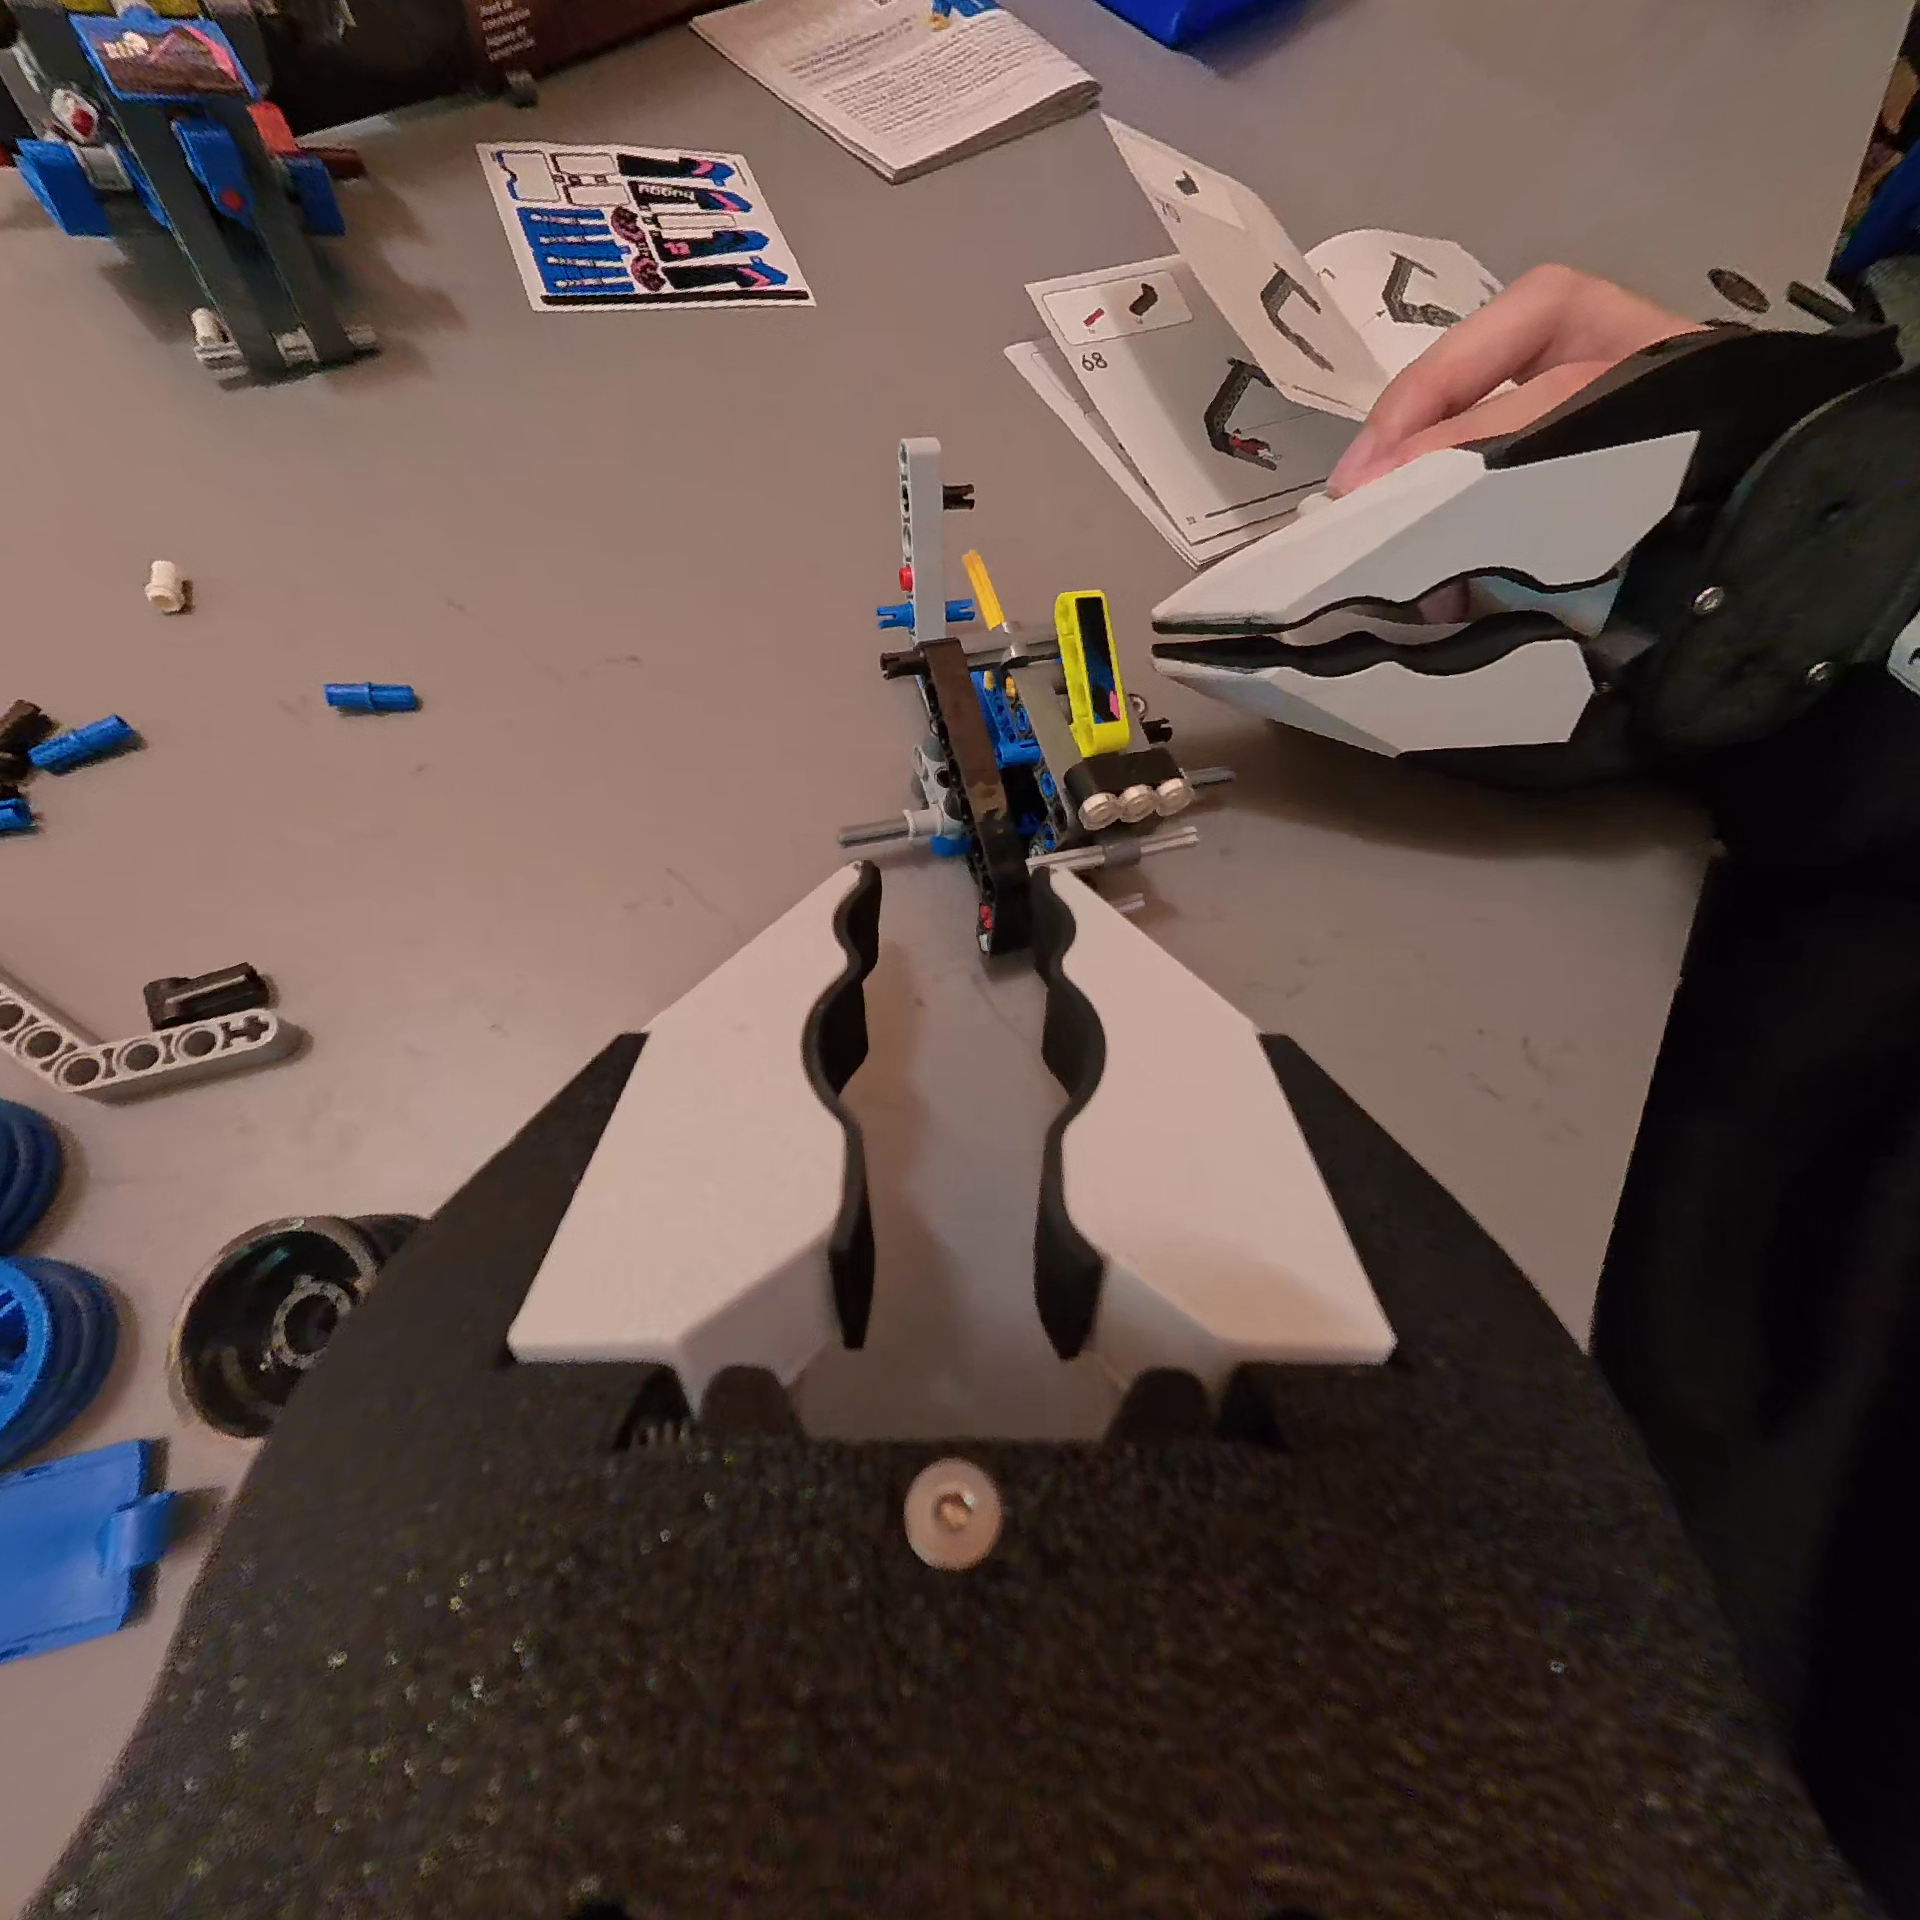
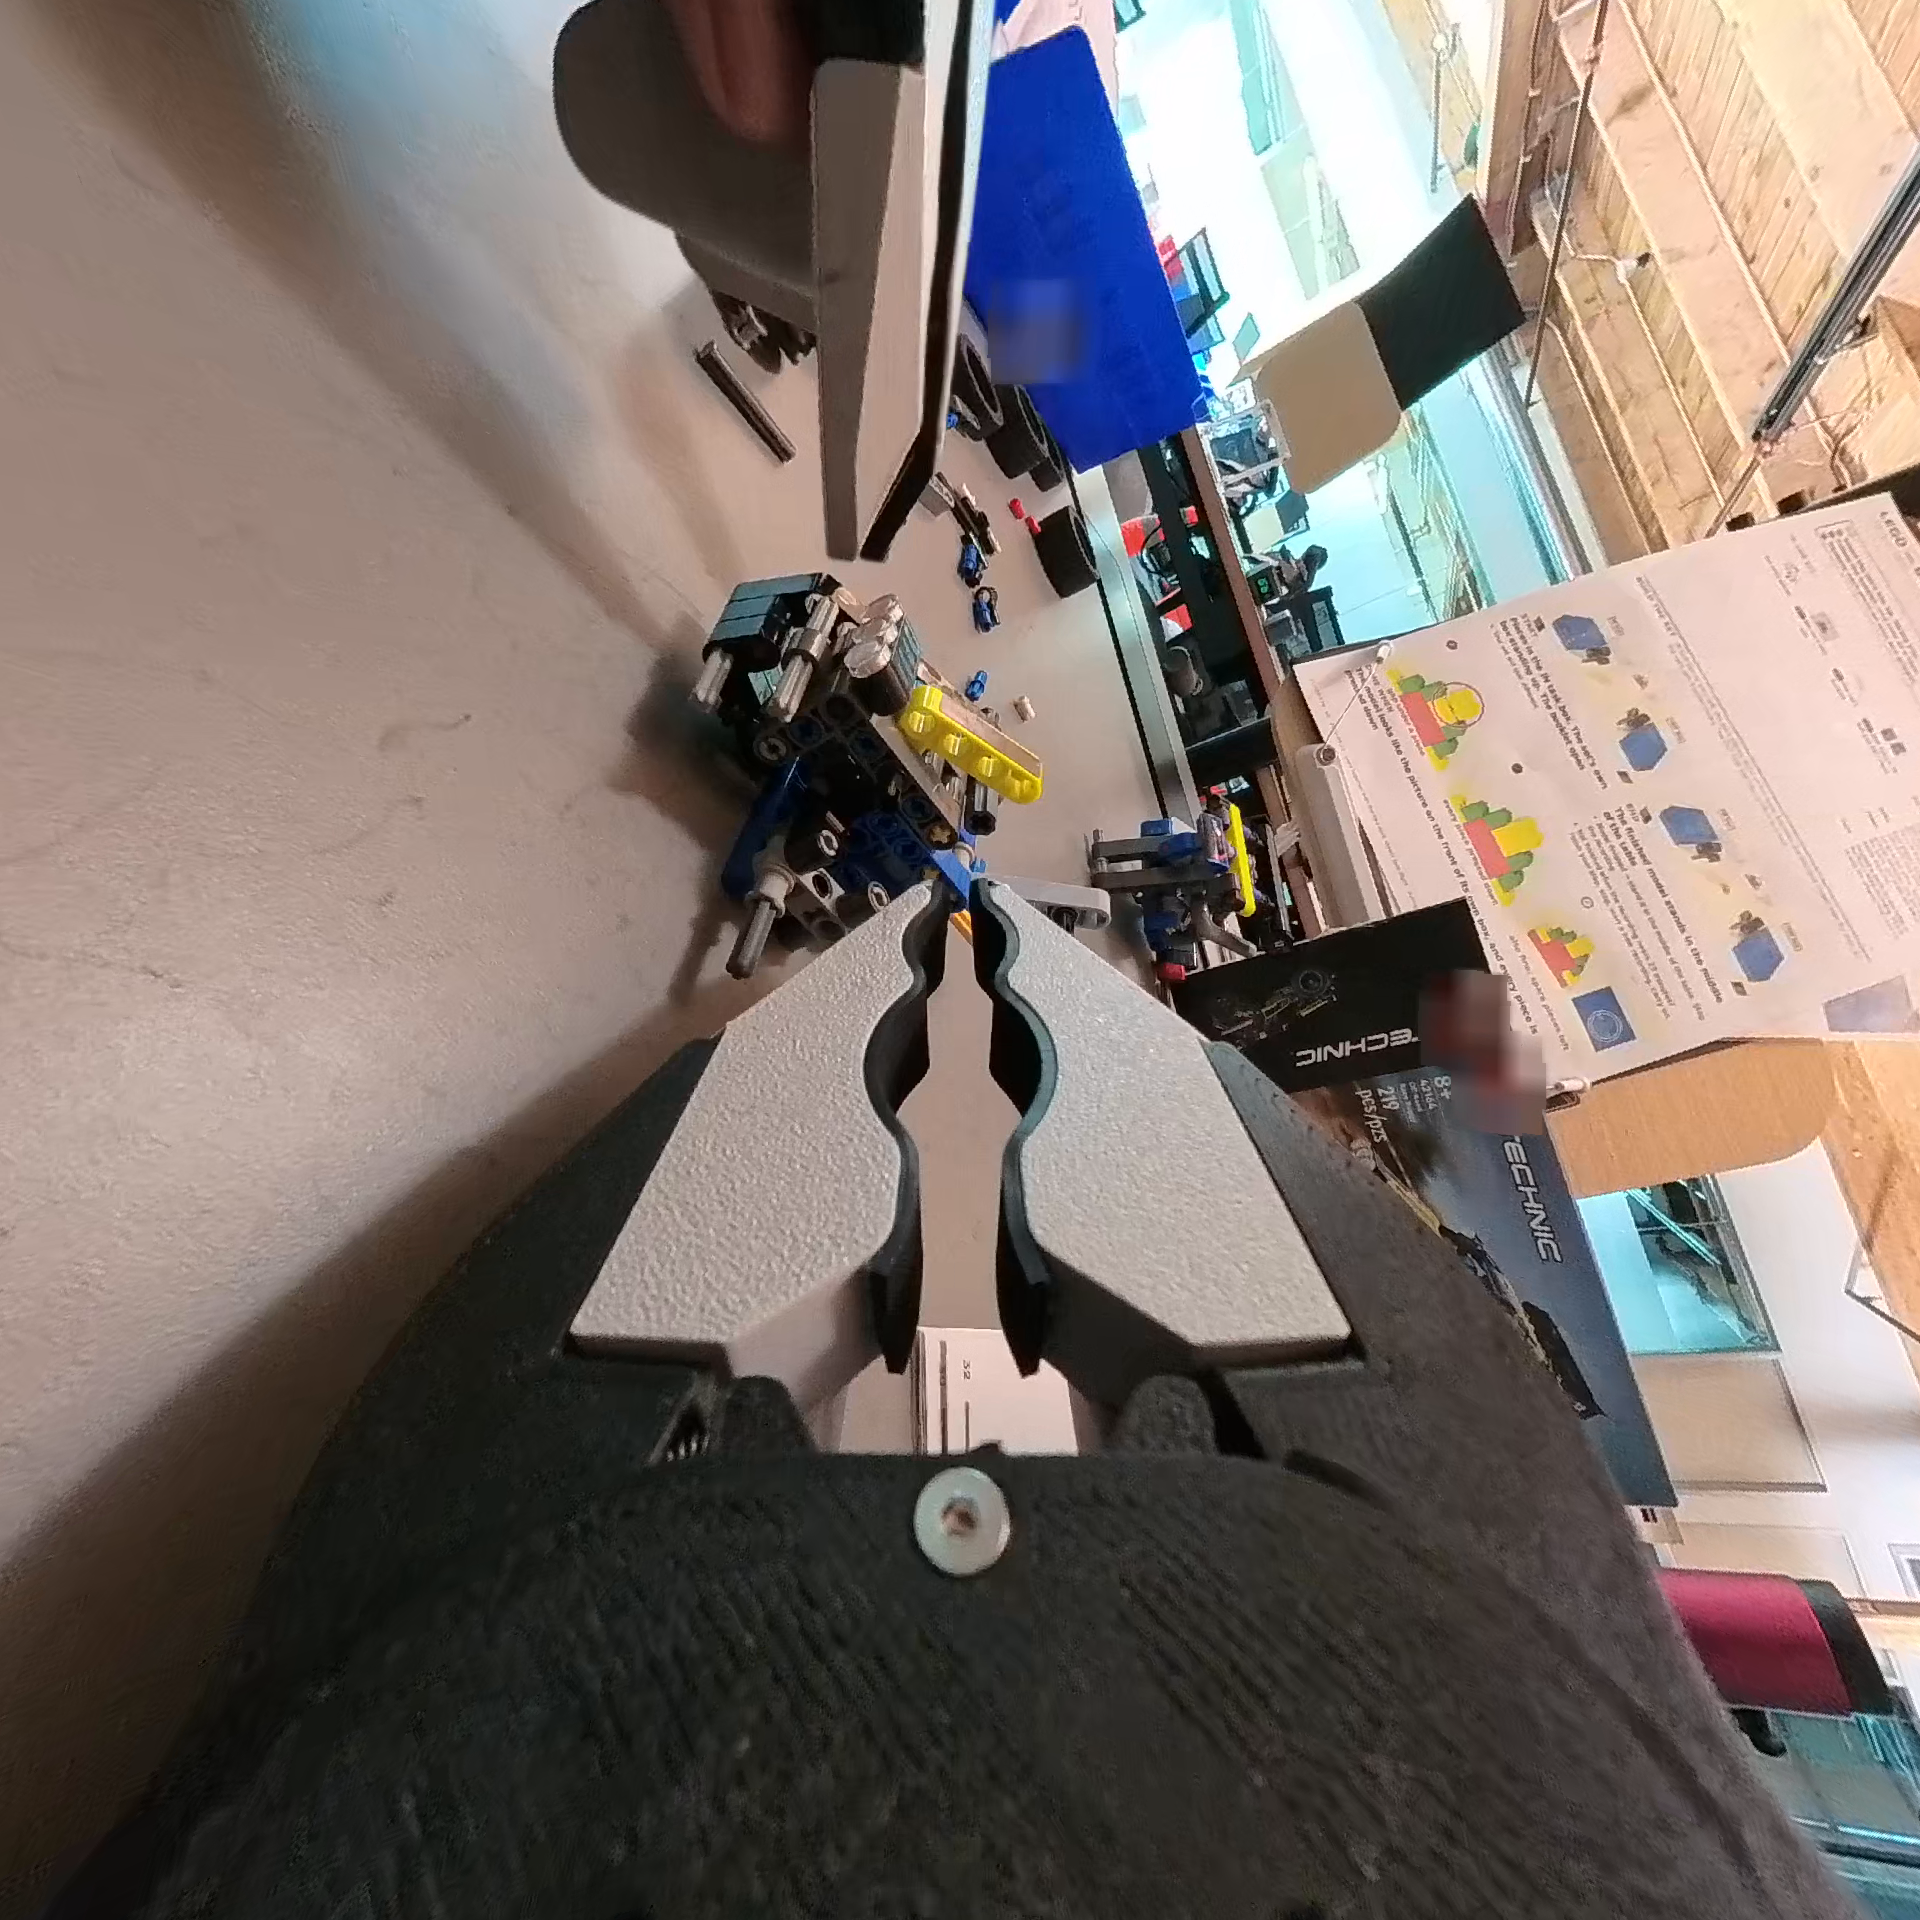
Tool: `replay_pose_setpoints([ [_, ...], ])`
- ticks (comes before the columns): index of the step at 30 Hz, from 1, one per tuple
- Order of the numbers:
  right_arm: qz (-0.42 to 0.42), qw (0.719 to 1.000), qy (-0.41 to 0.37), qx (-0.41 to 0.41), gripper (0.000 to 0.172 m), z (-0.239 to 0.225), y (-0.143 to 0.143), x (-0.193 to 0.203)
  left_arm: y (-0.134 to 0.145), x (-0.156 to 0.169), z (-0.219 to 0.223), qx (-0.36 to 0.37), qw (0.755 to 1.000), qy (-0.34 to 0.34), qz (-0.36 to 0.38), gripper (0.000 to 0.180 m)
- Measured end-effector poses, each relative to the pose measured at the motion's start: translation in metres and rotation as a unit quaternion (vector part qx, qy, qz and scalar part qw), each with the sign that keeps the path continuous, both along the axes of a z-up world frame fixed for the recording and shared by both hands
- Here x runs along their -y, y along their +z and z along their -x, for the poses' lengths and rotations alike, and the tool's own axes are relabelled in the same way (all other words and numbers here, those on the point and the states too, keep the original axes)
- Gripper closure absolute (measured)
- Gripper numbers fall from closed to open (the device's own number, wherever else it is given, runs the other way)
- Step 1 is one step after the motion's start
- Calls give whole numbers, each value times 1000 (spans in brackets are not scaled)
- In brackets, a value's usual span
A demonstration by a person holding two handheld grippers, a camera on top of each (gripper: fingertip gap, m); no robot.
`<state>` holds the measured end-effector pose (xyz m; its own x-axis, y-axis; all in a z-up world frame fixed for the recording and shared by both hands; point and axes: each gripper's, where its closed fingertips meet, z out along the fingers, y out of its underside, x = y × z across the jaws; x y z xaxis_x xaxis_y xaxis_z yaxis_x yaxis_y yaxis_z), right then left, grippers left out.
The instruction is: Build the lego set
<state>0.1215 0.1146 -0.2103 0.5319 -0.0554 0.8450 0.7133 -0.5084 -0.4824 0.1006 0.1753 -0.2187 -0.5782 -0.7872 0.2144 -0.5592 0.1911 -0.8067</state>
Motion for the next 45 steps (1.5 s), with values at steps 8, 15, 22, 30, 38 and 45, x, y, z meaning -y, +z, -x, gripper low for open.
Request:
replay_pose_setpoints([
  [8, -2, 1000, -7, 0, 170, -1, 0, 1, -2, -6, -5, 9, 1000, 23, 5, 156],
  [15, -4, 1000, -12, 3, 170, -2, 3, 2, 6, -23, -21, 67, 994, 81, -2, 158],
  [22, 1, 1000, -10, 6, 170, -2, 3, 1, 15, -41, -36, 140, 975, 149, -81, 154],
  [30, 5, 1000, -6, -2, 170, -3, 3, 0, 7, -40, -39, 89, 986, 134, -34, 144],
  [38, 17, 1000, -4, -5, 170, -3, -1, -1, 7, -45, -41, 72, 987, 142, -5, 146],
  [45, 21, 1000, -2, -9, 170, -3, -4, -2, 4, -42, -40, 65, 989, 135, -12, 147],
])
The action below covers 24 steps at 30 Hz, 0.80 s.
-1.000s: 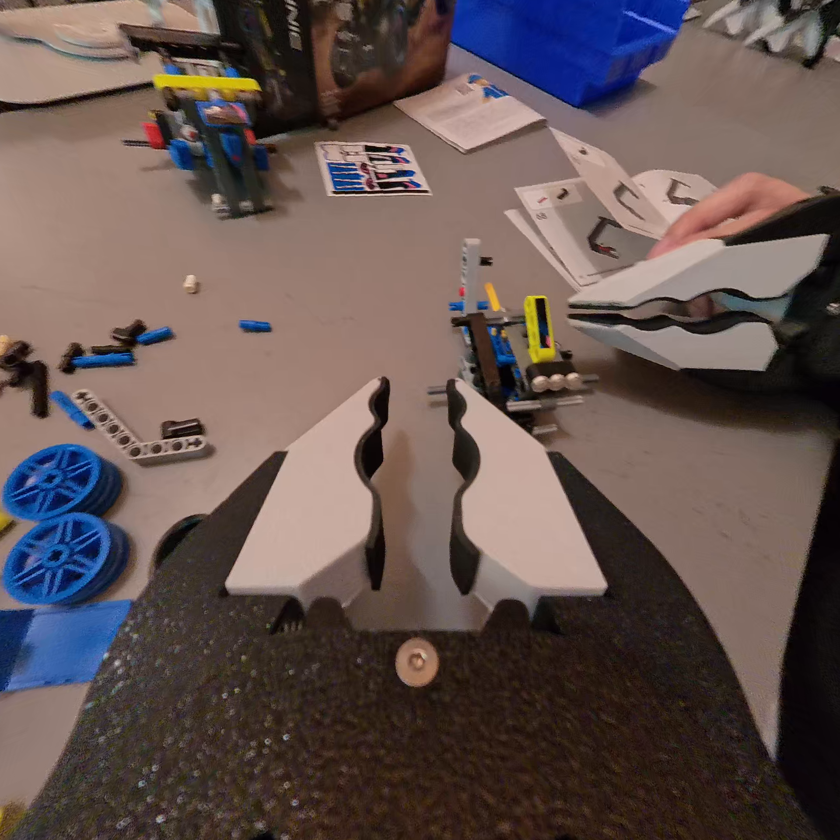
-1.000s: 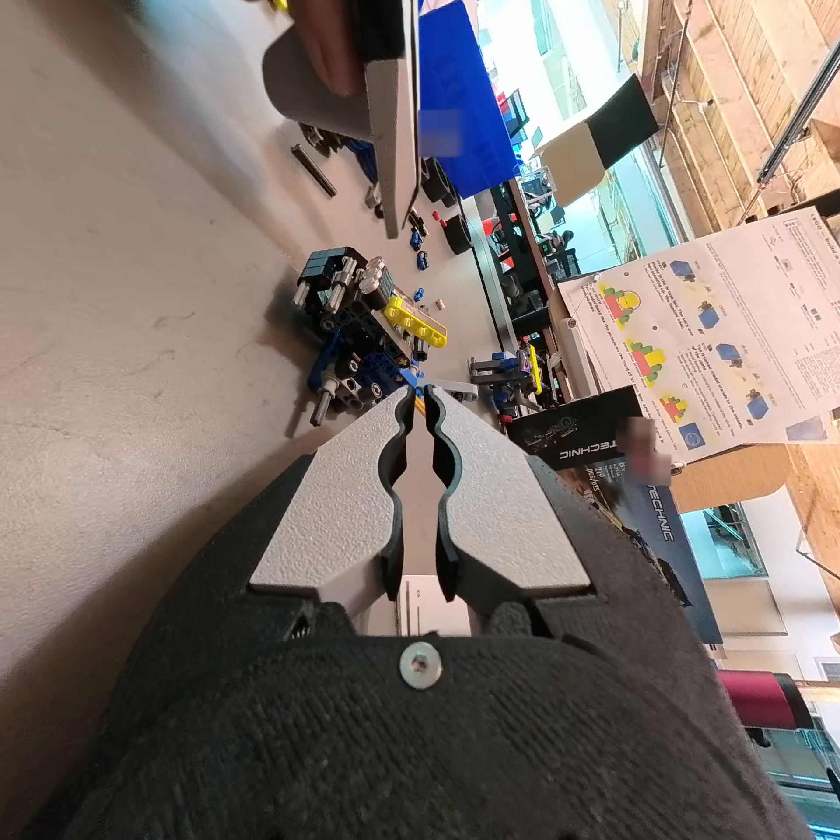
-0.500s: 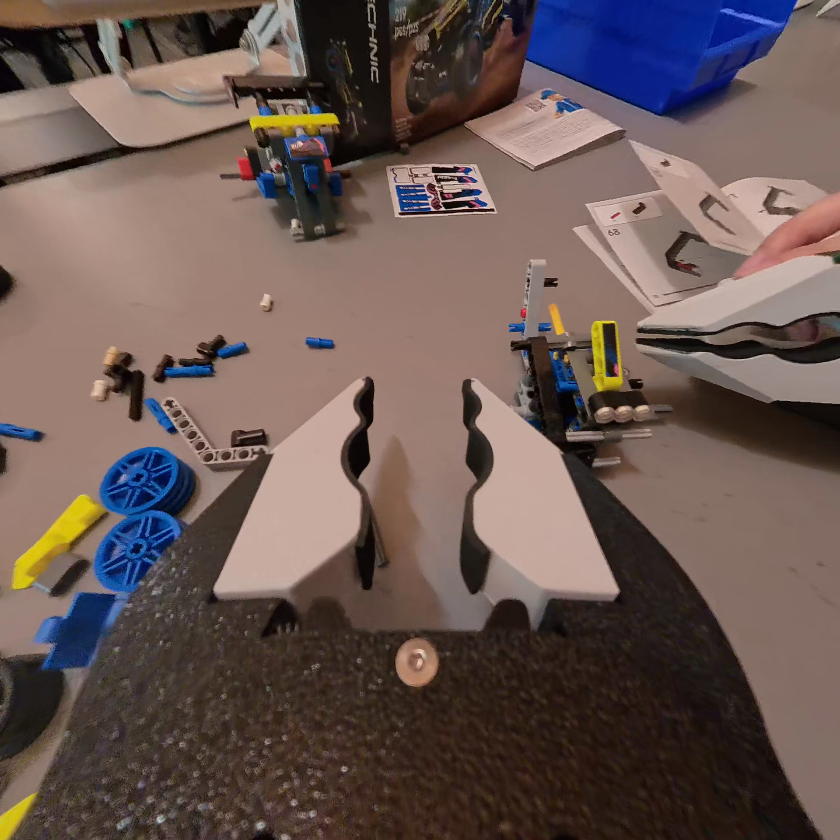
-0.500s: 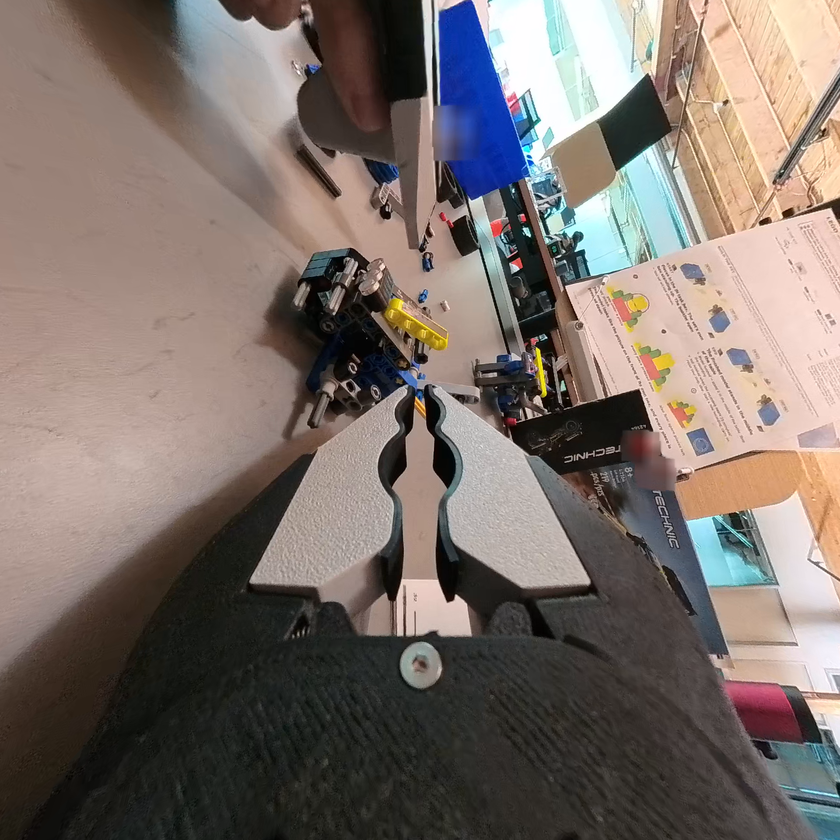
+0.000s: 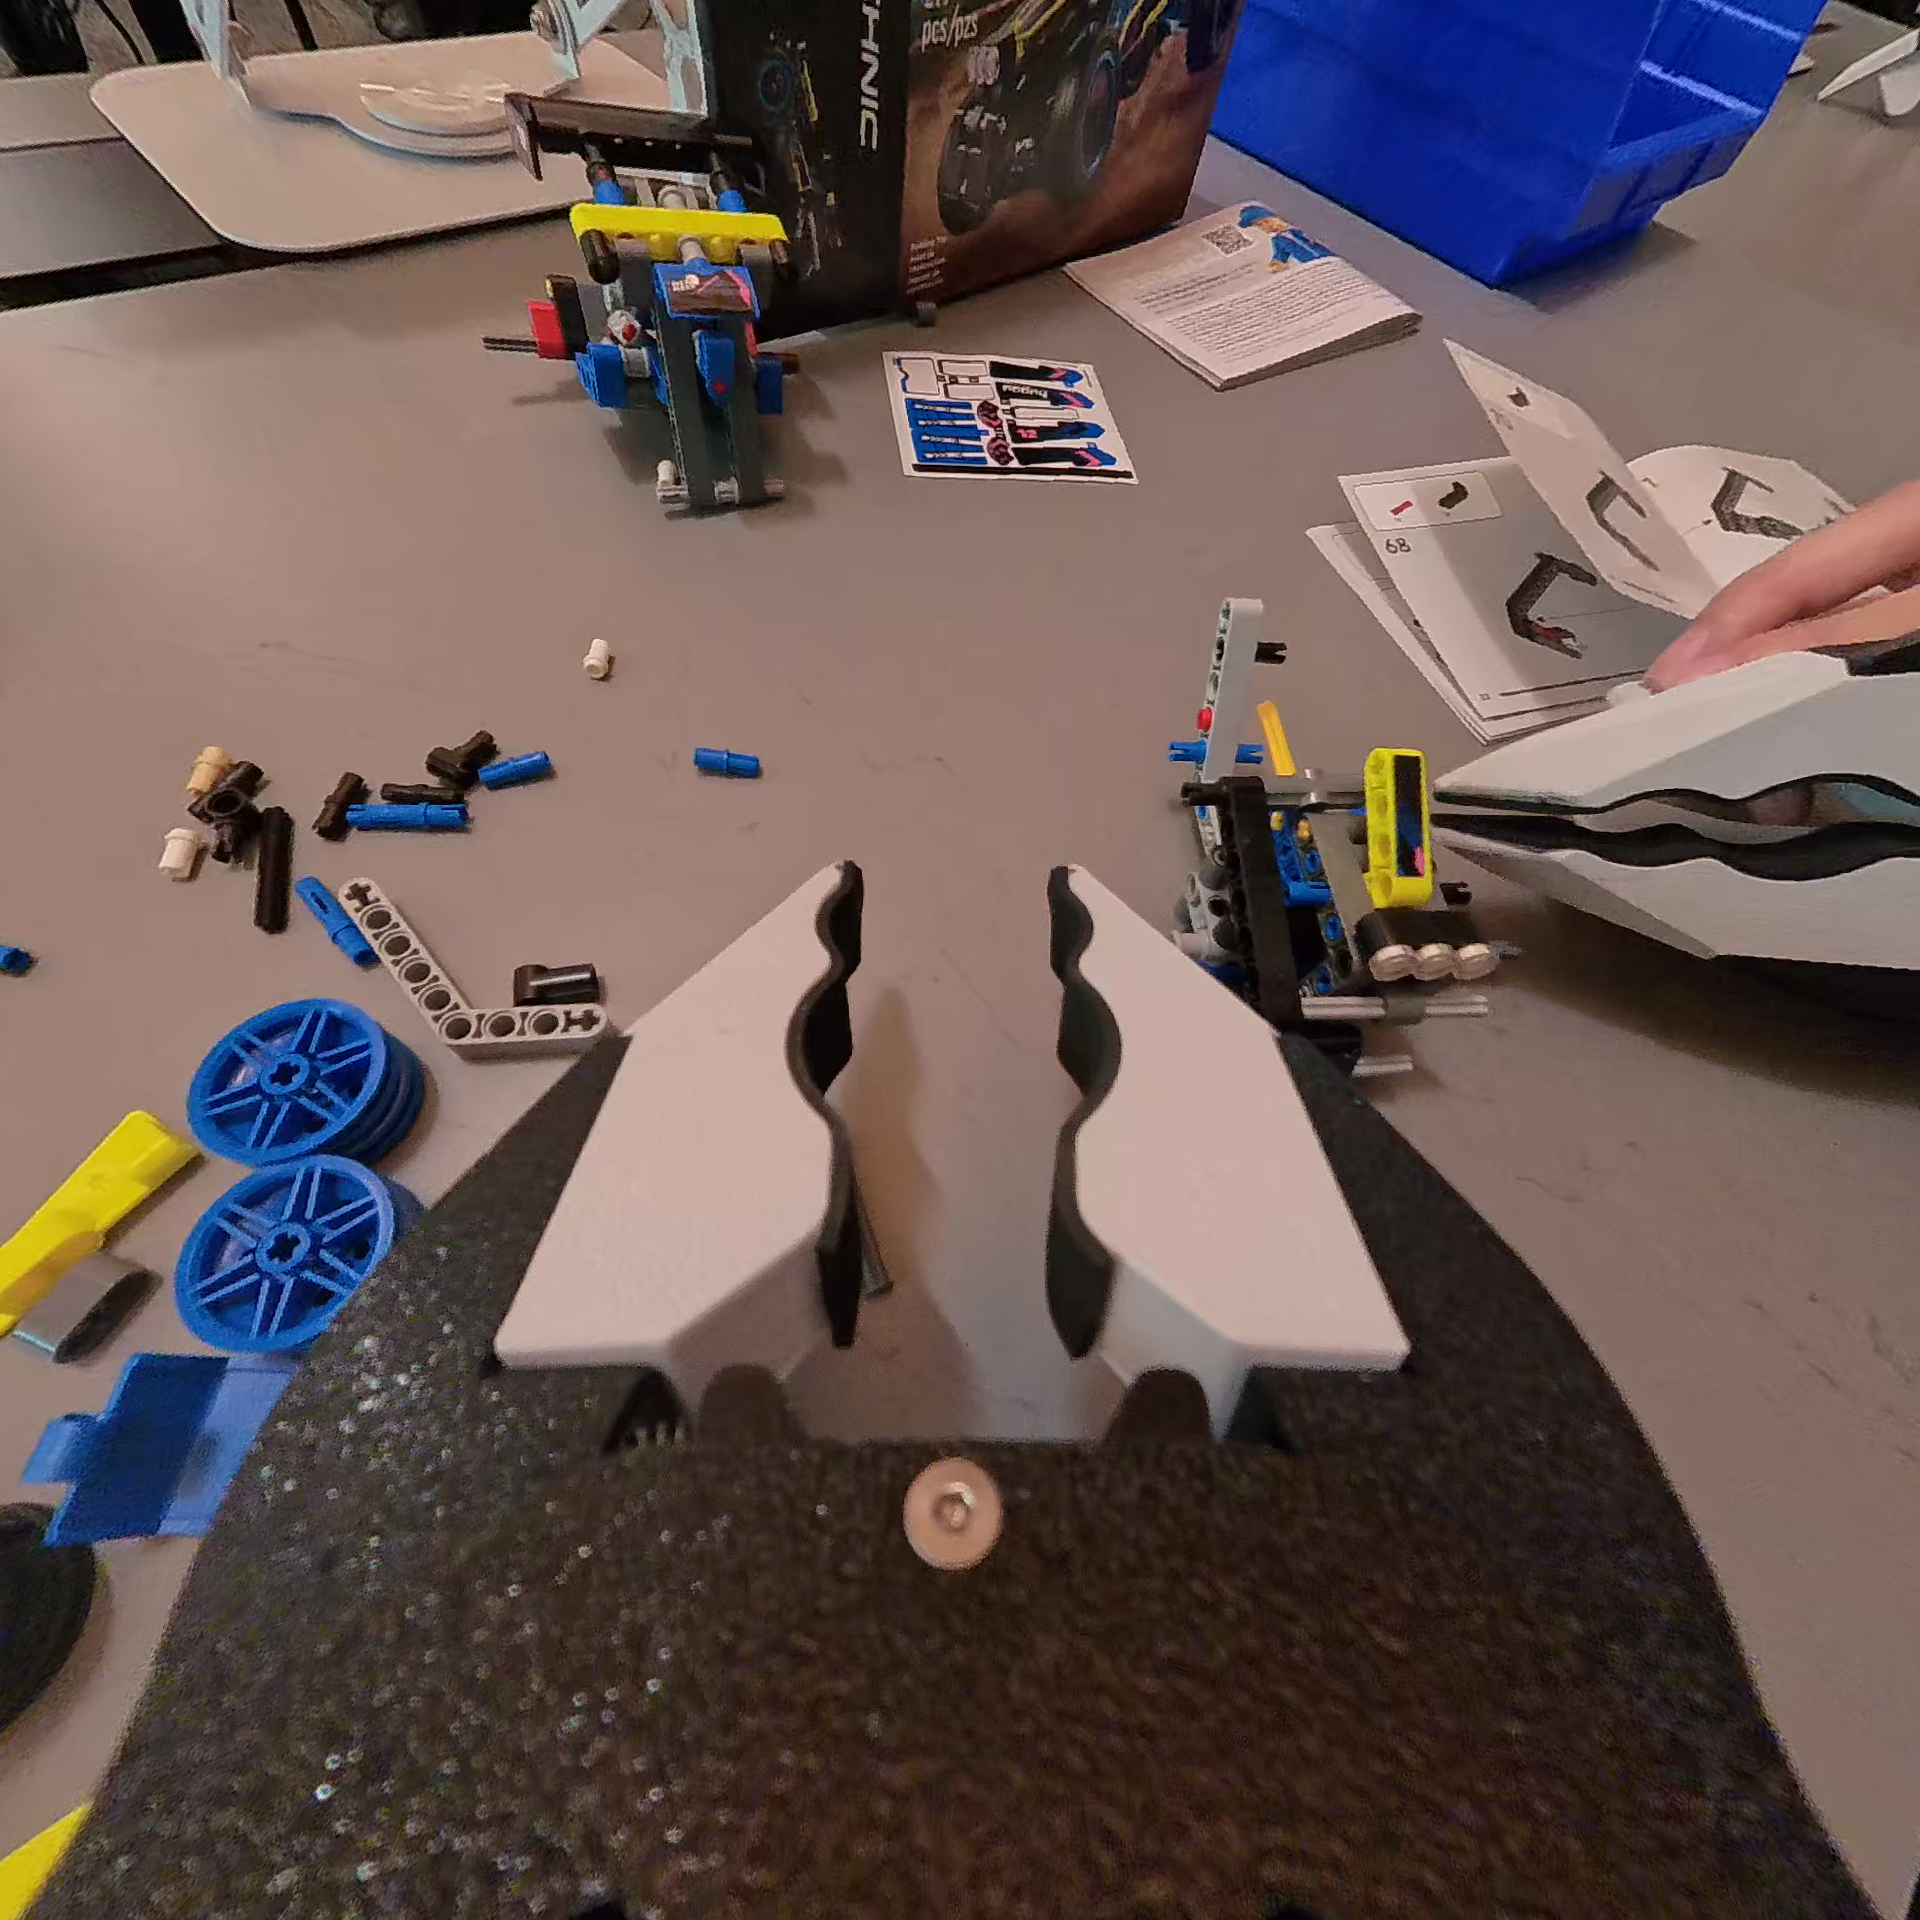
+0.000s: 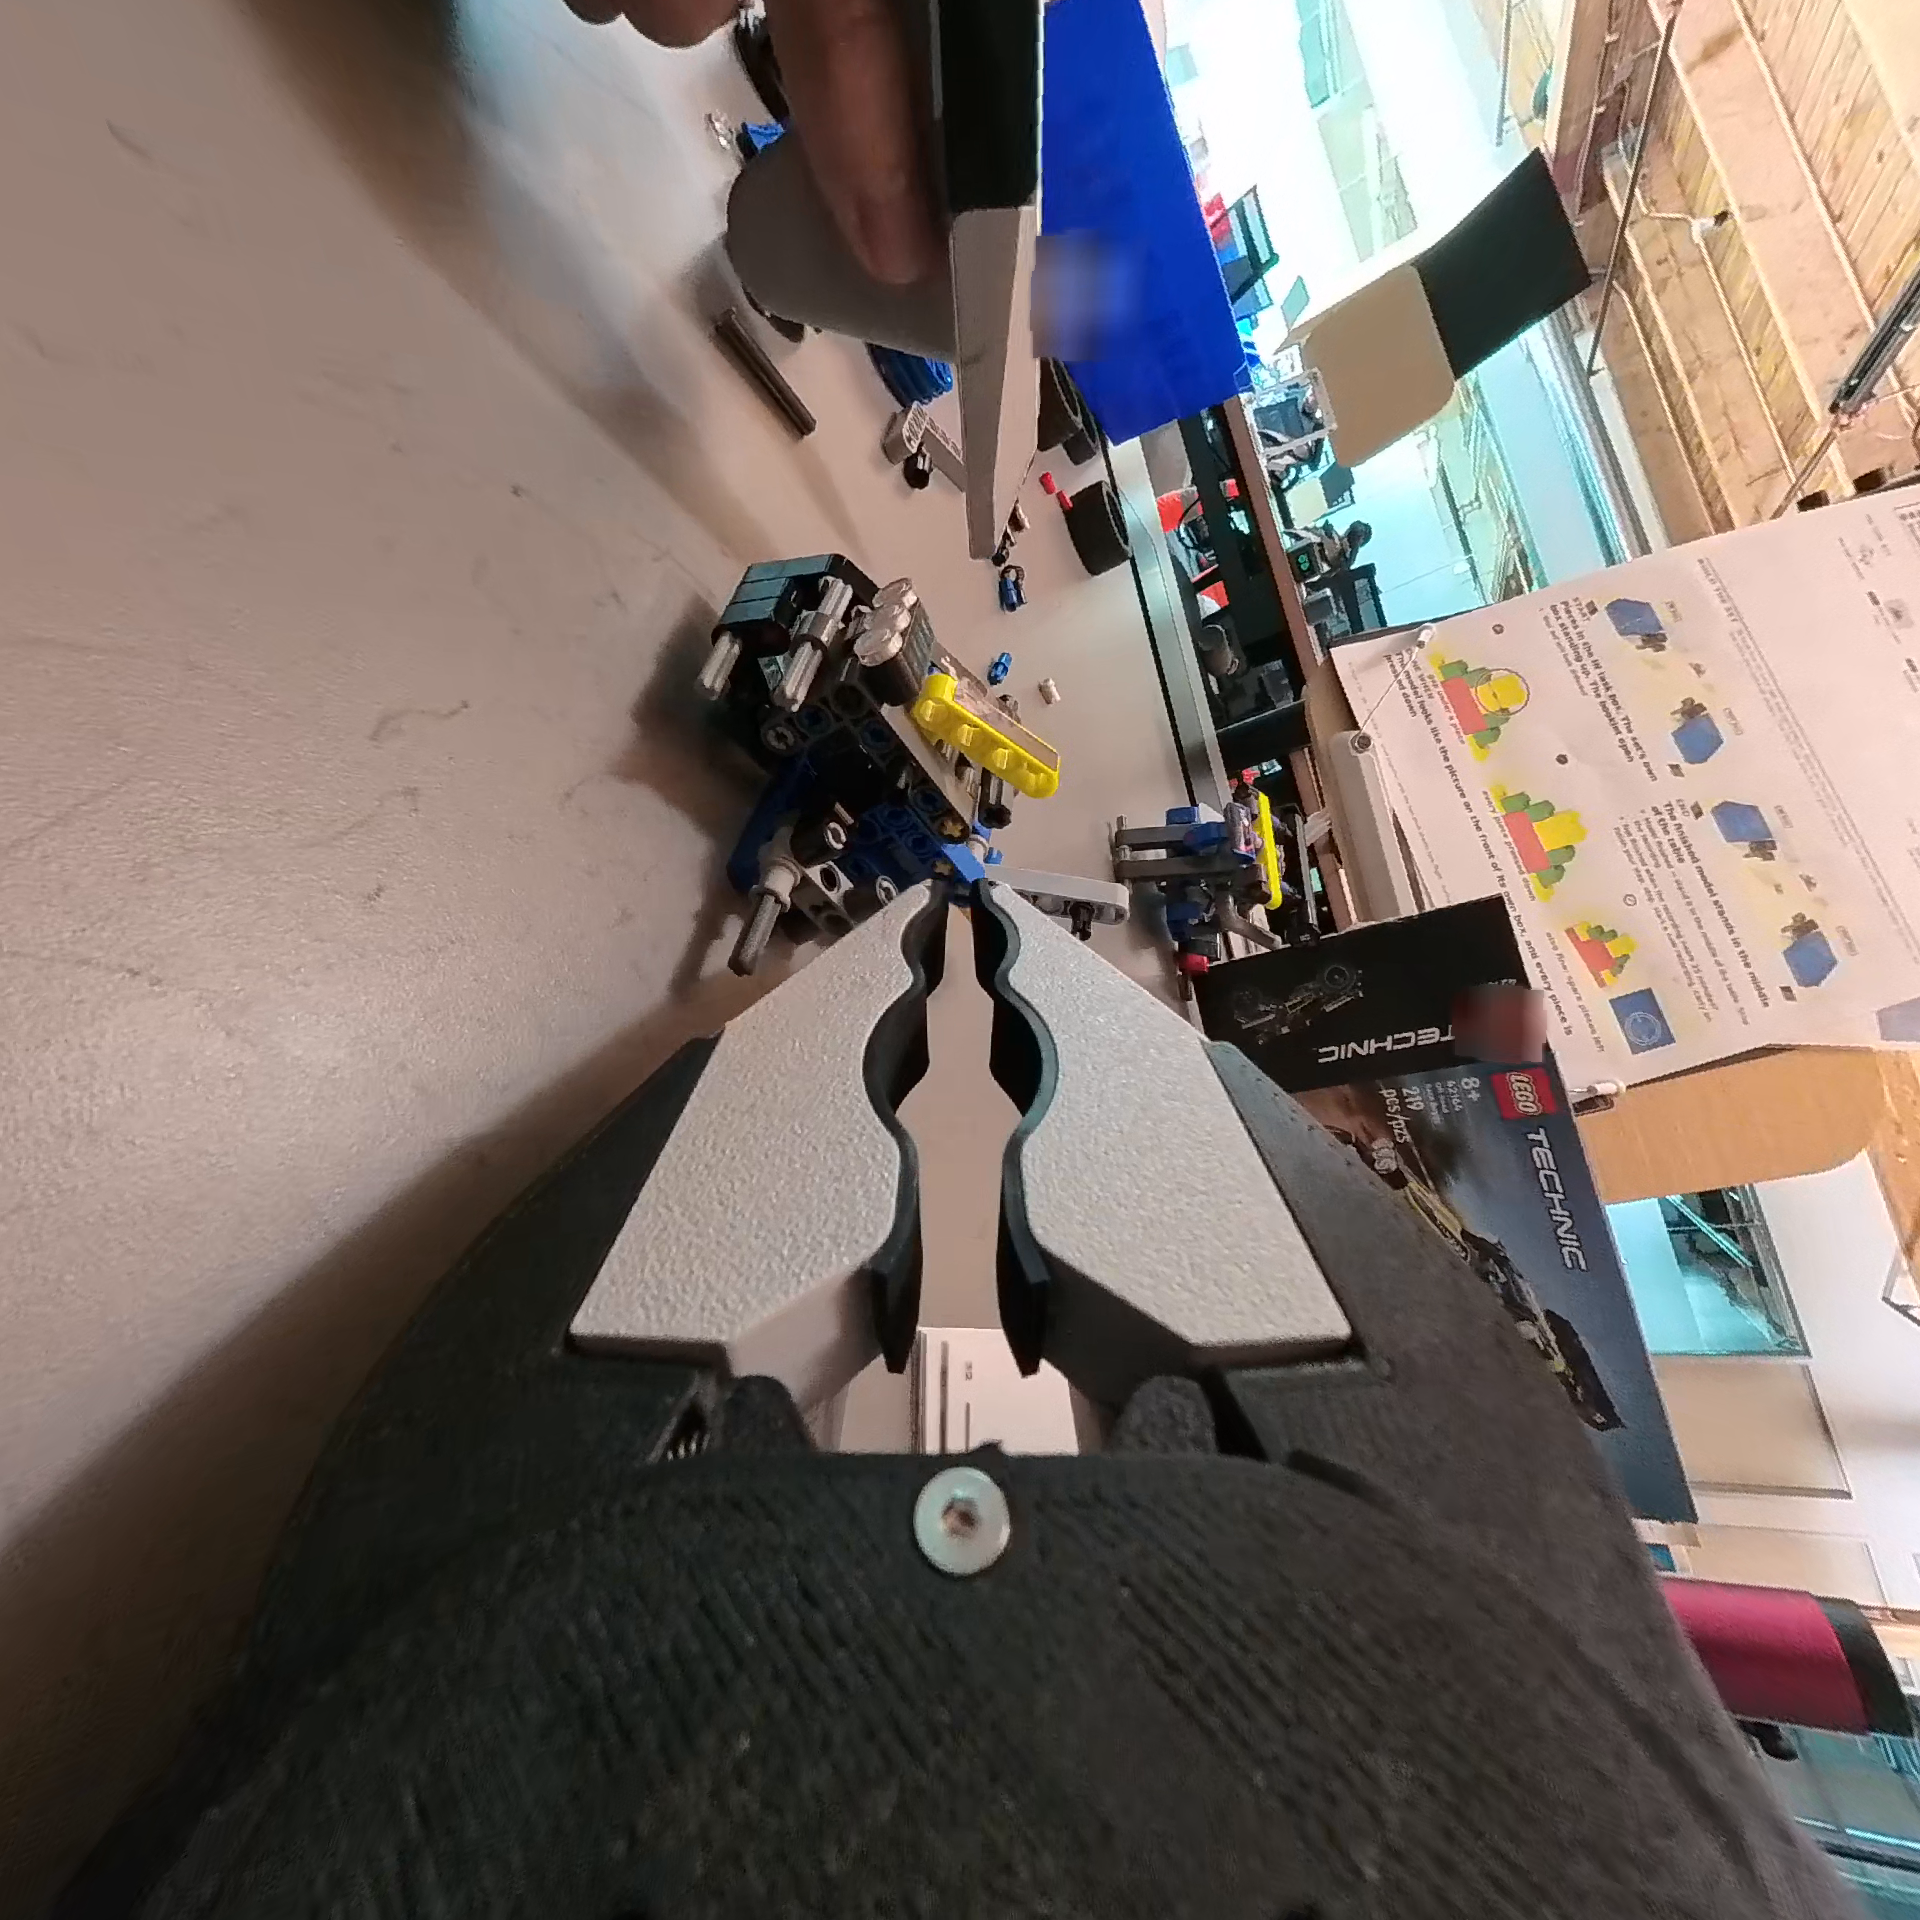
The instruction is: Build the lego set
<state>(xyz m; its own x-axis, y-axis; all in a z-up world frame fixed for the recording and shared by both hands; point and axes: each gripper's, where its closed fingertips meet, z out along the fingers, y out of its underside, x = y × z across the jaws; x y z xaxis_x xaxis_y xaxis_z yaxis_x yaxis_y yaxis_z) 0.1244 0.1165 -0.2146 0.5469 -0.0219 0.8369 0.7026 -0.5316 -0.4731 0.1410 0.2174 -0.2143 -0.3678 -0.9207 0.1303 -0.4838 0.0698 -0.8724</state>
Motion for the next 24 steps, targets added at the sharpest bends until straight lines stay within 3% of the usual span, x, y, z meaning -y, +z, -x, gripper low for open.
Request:
replay_pose_setpoints([
  [24, -13, 1000, -5, 7, 170, -1, 4, 1, -1, 1, 0, 1, 1000, -3, -6, 148],
])
